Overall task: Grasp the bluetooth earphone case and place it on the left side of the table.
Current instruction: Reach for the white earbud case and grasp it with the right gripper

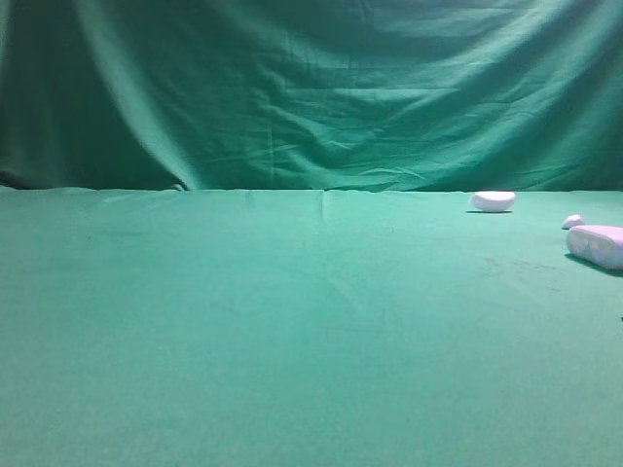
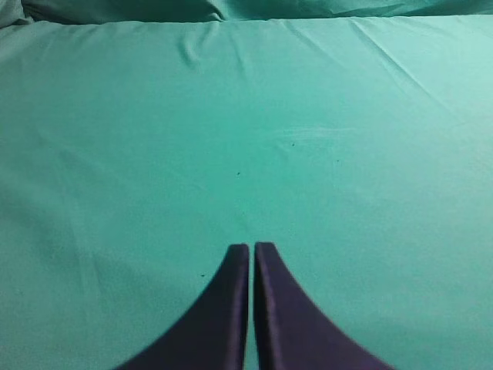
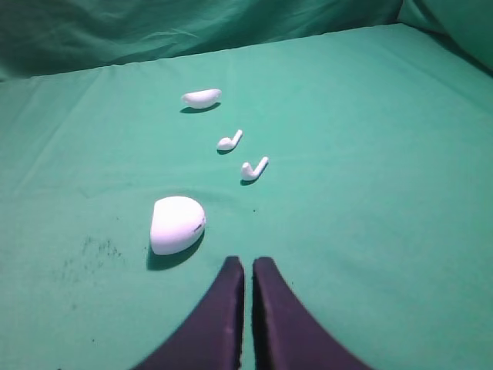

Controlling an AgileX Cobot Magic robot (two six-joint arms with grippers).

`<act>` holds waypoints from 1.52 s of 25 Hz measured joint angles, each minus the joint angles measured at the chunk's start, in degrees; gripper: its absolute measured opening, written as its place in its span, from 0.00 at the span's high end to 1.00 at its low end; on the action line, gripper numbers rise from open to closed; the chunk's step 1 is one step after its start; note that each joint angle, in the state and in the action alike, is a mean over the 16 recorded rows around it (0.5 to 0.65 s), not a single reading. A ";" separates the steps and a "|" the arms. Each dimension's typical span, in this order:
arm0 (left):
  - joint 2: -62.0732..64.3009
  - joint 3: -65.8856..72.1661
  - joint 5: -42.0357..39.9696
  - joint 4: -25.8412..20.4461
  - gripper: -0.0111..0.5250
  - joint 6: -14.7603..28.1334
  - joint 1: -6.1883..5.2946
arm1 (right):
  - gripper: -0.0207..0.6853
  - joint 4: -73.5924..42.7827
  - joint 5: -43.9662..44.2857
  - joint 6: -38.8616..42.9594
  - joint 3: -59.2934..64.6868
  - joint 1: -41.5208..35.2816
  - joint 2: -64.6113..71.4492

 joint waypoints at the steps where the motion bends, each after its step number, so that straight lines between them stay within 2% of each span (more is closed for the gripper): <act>1: 0.00 0.00 0.00 0.00 0.98 0.00 0.00 | 0.97 0.00 0.00 0.00 0.00 0.00 0.00; 18: 0.00 0.00 0.00 0.00 0.98 0.00 0.00 | 0.97 0.01 -0.87 0.18 0.01 0.00 0.00; 23: 0.00 0.00 0.00 0.00 0.98 0.00 0.00 | 0.97 1.78 -6.52 1.64 0.02 0.00 0.00; 32: 0.00 0.00 0.00 0.00 0.98 0.00 0.00 | 0.95 6.43 -22.13 4.92 -0.55 0.00 0.02; 35: 0.00 0.00 0.00 0.00 0.98 0.00 0.00 | 0.94 7.55 -23.77 5.14 -2.37 0.00 0.78; 38: 0.00 0.00 0.00 0.00 0.98 0.00 0.00 | 0.93 8.20 -21.19 4.93 -5.65 0.00 3.21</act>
